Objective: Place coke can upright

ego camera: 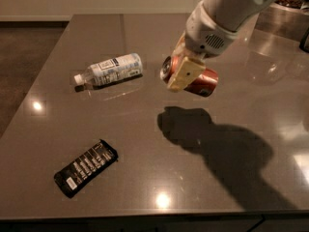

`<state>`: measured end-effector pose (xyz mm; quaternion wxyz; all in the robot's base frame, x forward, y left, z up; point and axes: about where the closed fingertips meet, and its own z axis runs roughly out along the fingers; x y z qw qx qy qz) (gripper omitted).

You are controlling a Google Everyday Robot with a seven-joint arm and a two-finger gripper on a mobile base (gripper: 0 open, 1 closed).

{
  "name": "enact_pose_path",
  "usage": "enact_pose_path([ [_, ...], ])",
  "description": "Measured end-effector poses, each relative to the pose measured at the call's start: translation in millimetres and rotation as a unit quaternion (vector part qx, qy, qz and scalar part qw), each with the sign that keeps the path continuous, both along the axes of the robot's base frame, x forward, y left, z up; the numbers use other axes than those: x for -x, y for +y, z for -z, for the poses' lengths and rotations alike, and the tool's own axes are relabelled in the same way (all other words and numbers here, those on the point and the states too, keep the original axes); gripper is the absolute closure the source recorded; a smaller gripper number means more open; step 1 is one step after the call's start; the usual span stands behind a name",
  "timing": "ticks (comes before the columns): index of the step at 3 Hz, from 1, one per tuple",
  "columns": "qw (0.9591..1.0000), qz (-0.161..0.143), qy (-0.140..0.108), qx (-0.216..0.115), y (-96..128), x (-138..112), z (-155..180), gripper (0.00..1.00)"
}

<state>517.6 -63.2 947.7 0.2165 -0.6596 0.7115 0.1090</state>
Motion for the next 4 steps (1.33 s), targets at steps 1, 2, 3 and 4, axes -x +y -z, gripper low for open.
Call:
enact_pose_path([
  [1, 0.9934, 0.028, 0.008, -0.111, 8, -2, -15, 1.0],
  [2, 0.9761, 0.052, 0.012, -0.211, 15, -2, -26, 1.0],
  [3, 0.9537, 0.074, 0.004, -0.292, 21, -4, -31, 1.0],
  [4, 0.9313, 0.095, -0.007, -0.352, 21, -7, -25, 1.0],
])
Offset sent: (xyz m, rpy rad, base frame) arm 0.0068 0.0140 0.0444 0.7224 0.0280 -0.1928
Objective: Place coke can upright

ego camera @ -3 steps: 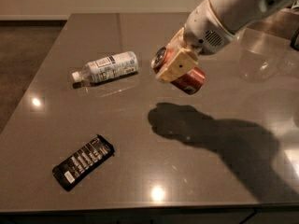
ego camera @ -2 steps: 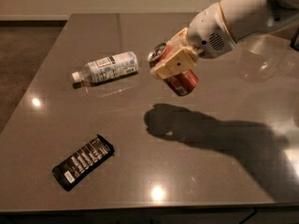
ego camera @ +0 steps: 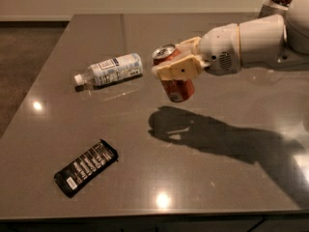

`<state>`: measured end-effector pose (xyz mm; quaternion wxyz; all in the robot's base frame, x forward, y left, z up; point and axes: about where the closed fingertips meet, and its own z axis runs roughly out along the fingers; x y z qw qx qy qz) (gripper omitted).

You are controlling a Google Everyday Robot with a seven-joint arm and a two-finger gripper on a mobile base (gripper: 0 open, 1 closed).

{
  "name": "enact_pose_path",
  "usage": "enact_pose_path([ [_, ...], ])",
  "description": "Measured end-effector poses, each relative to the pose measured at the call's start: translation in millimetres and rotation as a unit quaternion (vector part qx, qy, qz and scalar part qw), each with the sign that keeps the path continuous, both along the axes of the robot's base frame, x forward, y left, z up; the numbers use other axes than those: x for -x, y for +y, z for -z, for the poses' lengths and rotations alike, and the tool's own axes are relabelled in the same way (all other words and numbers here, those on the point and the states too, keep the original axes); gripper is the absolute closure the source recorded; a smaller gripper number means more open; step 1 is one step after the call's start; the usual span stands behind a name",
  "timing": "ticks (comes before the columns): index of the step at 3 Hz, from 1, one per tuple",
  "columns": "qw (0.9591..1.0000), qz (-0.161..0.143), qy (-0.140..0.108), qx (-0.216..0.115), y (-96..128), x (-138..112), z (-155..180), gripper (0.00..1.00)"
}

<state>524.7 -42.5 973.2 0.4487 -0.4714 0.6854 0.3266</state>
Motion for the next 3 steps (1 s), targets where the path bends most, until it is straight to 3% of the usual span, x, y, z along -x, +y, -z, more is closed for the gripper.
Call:
enact_pose_path([
  [1, 0.9982, 0.028, -0.009, -0.053, -3, 0, 14, 1.0],
  [3, 0.9864, 0.075, -0.049, -0.138, -10, 1, 31, 1.0],
])
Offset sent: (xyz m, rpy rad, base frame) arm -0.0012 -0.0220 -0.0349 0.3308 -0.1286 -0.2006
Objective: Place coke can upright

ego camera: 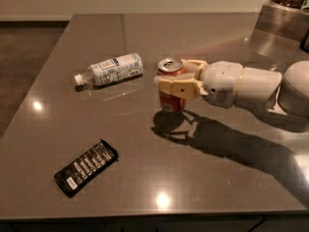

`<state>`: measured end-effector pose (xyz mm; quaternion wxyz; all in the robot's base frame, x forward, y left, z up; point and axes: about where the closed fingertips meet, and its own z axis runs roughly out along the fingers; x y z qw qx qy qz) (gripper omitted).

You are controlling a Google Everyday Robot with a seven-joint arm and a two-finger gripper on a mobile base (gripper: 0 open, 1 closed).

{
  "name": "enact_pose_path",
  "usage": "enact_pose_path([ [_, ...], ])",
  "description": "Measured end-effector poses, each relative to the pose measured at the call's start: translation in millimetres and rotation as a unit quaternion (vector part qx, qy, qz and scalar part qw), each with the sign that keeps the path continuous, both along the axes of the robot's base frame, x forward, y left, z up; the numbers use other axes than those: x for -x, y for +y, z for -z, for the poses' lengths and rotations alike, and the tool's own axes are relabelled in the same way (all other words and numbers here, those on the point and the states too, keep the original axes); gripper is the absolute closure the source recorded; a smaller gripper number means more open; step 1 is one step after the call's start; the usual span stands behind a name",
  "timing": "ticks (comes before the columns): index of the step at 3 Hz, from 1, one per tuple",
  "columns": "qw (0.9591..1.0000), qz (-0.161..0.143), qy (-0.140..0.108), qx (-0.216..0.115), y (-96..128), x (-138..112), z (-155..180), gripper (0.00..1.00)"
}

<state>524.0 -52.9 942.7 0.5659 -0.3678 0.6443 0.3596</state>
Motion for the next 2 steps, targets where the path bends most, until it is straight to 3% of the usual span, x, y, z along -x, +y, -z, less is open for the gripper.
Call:
enact_pose_path([
  [1, 0.9994, 0.011, -0.014, -0.031, -3, 0, 8, 1.0],
  [2, 0.9983, 0.02, -0.02, -0.05, -6, 0, 18, 0.74],
])
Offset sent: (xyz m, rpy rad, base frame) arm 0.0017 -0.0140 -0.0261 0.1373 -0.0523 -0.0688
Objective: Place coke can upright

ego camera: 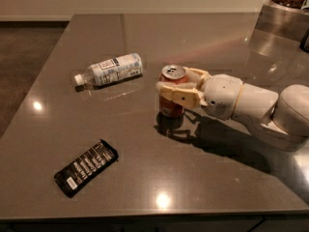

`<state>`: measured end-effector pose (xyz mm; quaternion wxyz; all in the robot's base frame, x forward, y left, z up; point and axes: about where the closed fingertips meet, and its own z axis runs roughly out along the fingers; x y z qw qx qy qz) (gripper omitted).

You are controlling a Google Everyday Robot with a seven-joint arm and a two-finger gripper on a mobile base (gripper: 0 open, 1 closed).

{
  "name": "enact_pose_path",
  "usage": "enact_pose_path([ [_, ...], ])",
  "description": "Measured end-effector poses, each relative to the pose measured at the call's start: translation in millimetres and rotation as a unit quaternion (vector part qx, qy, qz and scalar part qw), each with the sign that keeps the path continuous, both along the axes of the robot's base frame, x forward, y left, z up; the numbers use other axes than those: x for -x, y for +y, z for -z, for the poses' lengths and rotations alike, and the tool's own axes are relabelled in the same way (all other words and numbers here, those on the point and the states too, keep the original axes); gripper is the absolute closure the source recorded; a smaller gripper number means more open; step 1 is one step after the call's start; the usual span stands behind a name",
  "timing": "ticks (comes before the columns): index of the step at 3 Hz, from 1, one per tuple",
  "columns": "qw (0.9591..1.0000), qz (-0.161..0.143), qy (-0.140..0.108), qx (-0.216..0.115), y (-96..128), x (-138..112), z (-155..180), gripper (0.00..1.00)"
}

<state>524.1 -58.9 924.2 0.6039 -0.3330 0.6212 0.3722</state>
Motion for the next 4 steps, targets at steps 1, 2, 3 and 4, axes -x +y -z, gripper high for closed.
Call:
enact_pose_path([
  [1, 1.0, 0.003, 0.0, -0.003, -1.8, 0.2, 7.0, 0.5],
  [2, 0.9997, 0.02, -0.001, 0.013, -6.0, 4.5, 14.8, 0.27],
  [3, 0.9997, 0.019, -0.001, 0.014, -3.5, 5.0, 14.3, 0.0],
  [4, 0.9997, 0.018, -0.001, 0.014, -3.1, 5.1, 14.1, 0.0],
])
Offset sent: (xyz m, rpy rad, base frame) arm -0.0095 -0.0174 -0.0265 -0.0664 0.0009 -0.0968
